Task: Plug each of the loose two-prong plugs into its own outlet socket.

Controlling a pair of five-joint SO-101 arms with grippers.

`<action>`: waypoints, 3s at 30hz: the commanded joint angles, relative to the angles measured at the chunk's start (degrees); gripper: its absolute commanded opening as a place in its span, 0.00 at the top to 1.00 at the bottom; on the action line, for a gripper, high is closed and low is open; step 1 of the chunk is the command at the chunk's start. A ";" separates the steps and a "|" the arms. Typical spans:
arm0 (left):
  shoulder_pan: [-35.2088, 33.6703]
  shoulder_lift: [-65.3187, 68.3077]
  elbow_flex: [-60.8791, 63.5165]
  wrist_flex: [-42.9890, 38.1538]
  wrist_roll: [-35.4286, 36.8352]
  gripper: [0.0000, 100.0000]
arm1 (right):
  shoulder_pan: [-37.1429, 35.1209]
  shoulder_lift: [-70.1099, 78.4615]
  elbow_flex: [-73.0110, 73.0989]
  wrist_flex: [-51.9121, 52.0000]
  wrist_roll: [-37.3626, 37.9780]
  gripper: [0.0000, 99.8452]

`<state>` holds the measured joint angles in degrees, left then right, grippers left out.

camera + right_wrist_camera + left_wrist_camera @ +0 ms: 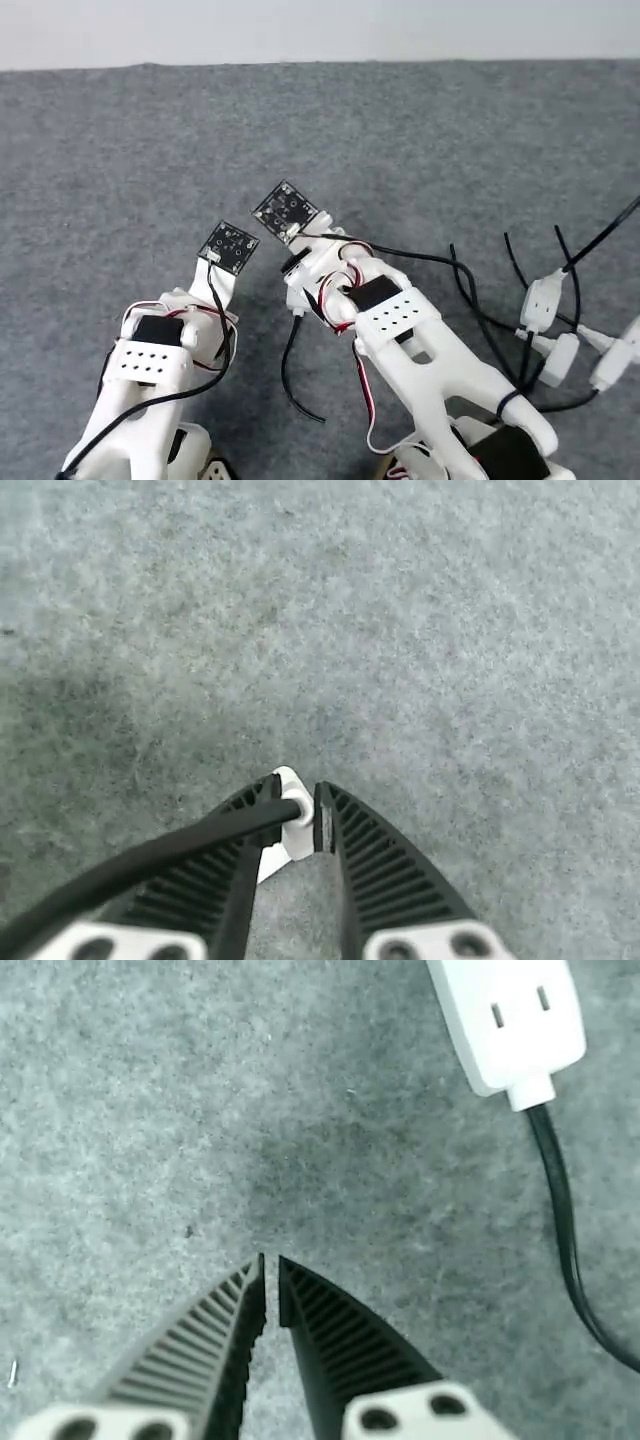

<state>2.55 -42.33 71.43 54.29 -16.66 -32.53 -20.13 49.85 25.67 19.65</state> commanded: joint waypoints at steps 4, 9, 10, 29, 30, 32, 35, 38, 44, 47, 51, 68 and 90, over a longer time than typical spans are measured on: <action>-0.35 0.09 -0.66 -1.41 -0.79 0.99 | -0.57 0.13 -4.13 -1.19 0.62 0.99; -0.35 0.09 -0.66 -1.41 -0.79 0.99 | -0.57 0.48 -3.78 -1.27 2.20 0.99; -0.35 0.09 -0.66 -1.41 -0.79 0.99 | -0.57 1.19 -4.04 -1.36 2.37 0.99; -0.35 0.09 -0.66 -1.41 -0.79 0.99 | -0.31 9.27 -5.63 2.42 2.20 0.99; -0.35 0.09 -0.66 -1.41 -0.79 0.99 | -0.31 10.33 -5.71 2.42 2.20 0.99; -0.35 0.09 -0.57 -1.41 -0.79 0.99 | -0.22 12.79 -6.59 2.42 2.37 0.99; -0.35 0.09 -0.57 -1.41 -0.79 0.99 | -0.22 16.13 -9.05 3.21 2.37 0.99; -0.35 0.09 -0.57 -1.41 -0.79 0.99 | -0.22 17.80 -12.22 6.99 2.11 0.99; -0.35 -0.18 -0.66 -1.41 -0.79 0.99 | -0.48 17.54 -17.85 13.32 -13.36 0.87; -0.44 -0.26 -0.66 -1.41 -0.70 0.99 | -0.57 17.01 -21.98 17.80 -26.02 0.79; -3.69 -0.26 -0.75 -3.69 -0.62 0.98 | -0.75 17.54 -26.73 24.75 -43.25 0.76; -12.22 0.09 -3.38 -5.45 -0.44 0.98 | -7.08 33.71 -33.93 21.05 -56.00 0.77; -9.67 -0.26 0.75 -12.31 -0.44 0.99 | 20.88 21.41 -45.71 52.70 -33.23 0.99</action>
<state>-7.65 -42.24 72.75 44.88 -17.27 -17.85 8.35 7.21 75.16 -16.13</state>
